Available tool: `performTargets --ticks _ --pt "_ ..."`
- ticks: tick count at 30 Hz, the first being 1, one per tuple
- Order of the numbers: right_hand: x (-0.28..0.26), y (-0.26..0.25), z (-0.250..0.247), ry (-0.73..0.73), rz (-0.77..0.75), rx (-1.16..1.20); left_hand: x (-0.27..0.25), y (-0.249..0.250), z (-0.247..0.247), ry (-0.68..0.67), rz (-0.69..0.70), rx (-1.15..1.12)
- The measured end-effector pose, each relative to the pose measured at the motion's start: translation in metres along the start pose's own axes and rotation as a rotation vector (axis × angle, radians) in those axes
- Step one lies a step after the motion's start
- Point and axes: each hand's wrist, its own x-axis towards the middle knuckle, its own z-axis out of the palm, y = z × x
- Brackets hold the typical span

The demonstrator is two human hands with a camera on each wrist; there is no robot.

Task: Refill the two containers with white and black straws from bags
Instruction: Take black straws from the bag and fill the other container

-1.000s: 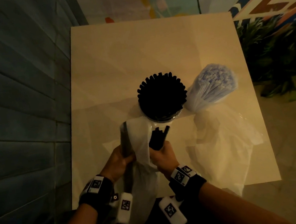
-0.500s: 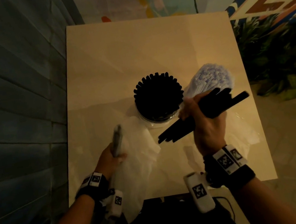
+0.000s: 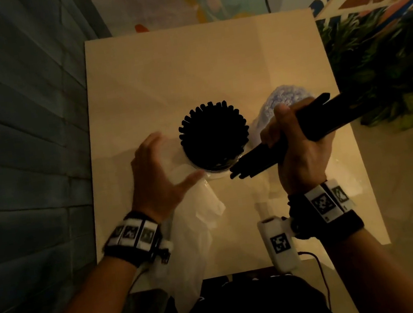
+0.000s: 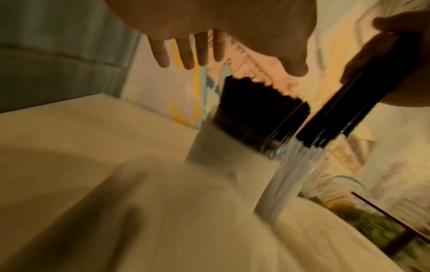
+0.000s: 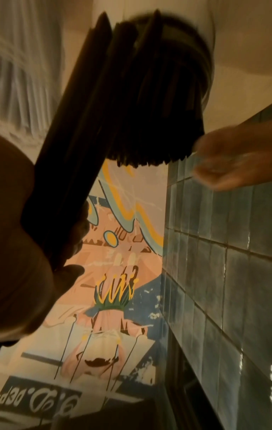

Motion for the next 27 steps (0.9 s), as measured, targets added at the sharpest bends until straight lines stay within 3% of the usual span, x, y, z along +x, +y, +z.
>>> performTargets --ticks 3,7,10,20,23,27 --pt "0.007 -0.002 0.007 -0.045 -0.038 0.023 0.047 0.035 0.004 -0.049 0.104 -0.02" --pt "0.011 0.0 0.015 -0.051 -0.073 -0.026 0.096 0.048 0.017 -0.287 -0.065 -0.158" --pt "0.013 -0.001 0.022 -0.042 -0.118 -0.106 0.105 0.042 0.022 -0.43 -0.084 -0.171" --pt "0.018 0.036 0.041 -0.061 -0.126 -0.303 0.108 0.032 0.024 -0.445 -0.072 -0.182" --pt "0.01 0.053 0.039 -0.148 -0.086 -0.353 0.109 0.031 0.026 -0.427 -0.09 -0.202" --pt "0.005 0.061 0.03 -0.225 -0.167 -0.569 0.104 0.031 0.033 -0.365 -0.075 -0.187"
